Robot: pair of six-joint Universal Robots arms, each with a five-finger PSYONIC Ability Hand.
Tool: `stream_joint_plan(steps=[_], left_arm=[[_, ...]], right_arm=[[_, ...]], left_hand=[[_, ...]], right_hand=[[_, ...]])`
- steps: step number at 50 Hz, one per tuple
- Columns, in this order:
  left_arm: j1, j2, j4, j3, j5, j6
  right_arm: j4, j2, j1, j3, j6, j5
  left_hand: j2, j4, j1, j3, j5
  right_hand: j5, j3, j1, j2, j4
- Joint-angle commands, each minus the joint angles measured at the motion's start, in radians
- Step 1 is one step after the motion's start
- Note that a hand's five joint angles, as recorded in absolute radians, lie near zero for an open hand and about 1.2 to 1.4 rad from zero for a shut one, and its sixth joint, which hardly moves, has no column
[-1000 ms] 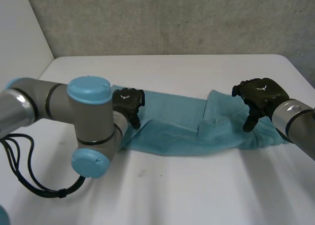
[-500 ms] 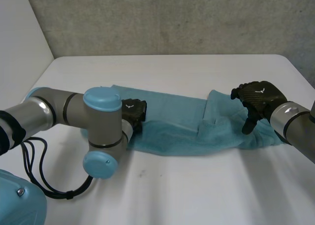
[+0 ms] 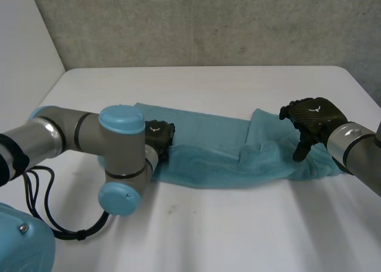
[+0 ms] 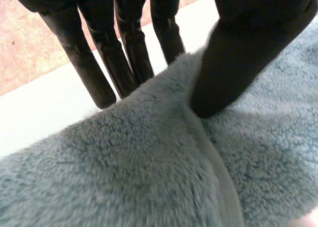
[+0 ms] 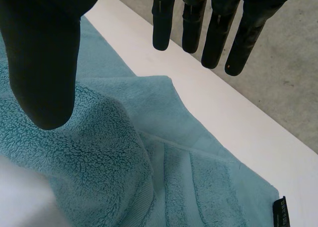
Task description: Fold the laundry
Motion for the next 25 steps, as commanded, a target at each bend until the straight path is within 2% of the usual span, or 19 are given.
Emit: stream_joint_plan(steps=[1, 3, 6, 8, 12, 15, 17, 25], left_arm=[[0.0, 0.135, 0.008, -0.064, -0.026, 0.012], [0.0, 0.241, 0.023, -0.125, -0.03, 0.012], [0.0, 0.294, 0.039, -0.157, -0.03, 0.012], [0.0, 0.395, 0.053, -0.22, -0.029, 0.012], [0.0, 0.478, 0.056, -0.281, -0.026, 0.01], [-0.003, 0.584, 0.053, -0.359, -0.026, 0.01], [-0.002, 0.619, 0.054, -0.384, -0.026, 0.012], [0.009, 0.722, 0.054, -0.478, -0.024, 0.012]], right_arm=[[0.002, -0.001, -0.002, -0.012, 0.004, -0.015], [0.014, 0.0, 0.001, -0.041, 0.01, -0.013], [0.022, 0.0, 0.003, -0.059, 0.012, -0.015], [0.078, 0.019, 0.004, -0.099, 0.012, -0.03], [0.183, 0.065, 0.004, -0.175, 0.013, -0.068], [0.365, 0.167, 0.0, -0.304, 0.006, -0.159], [0.417, 0.204, -0.002, -0.347, 0.001, -0.186], [0.509, 0.373, -0.002, -0.512, -0.033, -0.219]], left_hand=[[0.495, 0.495, 0.469, 0.496, 0.497], [0.495, 0.495, 0.469, 0.496, 0.497], [0.495, 0.495, 0.469, 0.496, 0.497], [0.495, 0.495, 0.469, 0.496, 0.497], [0.495, 0.495, 0.469, 0.496, 0.497], [0.495, 0.495, 0.469, 0.496, 0.497], [0.495, 0.495, 0.469, 0.496, 0.497], [0.495, 0.495, 0.469, 0.496, 0.497]], right_hand=[[0.039, 0.029, 0.074, 0.015, 0.039], [0.027, 0.017, 0.062, 0.003, 0.027], [0.015, 0.006, 0.05, -0.009, 0.016], [-0.002, -0.012, 0.033, -0.026, -0.002], [-0.046, -0.056, -0.011, -0.071, -0.046], [-0.035, -0.044, 0.0, -0.059, -0.034], [-0.035, -0.044, 0.0, -0.059, -0.034], [-0.026, -0.035, 0.009, -0.05, -0.026]])
